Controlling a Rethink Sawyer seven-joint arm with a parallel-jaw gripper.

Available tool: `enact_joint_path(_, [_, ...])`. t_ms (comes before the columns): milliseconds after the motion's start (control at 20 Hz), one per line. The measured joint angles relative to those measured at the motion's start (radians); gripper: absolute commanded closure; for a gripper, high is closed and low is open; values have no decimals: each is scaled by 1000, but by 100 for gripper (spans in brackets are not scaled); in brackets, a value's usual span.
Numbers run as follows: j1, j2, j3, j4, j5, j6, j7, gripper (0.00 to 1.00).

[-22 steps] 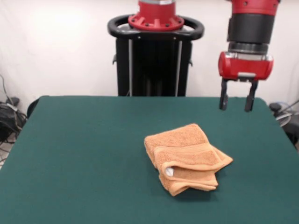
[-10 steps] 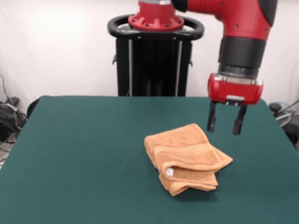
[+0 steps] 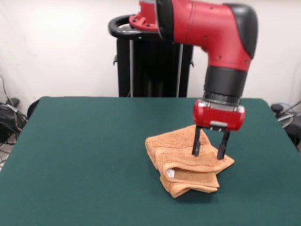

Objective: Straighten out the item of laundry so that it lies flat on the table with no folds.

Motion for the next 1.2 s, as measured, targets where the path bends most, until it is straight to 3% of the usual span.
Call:
enact_joint_path(450, [-4, 99, 7, 0, 1, -149, 0, 0])
enact_joint_path(950, [-33, 116, 46, 8, 13, -136, 0, 0])
enact_joint_path(1200, [-32, 79, 47, 14, 42, -29, 0, 0])
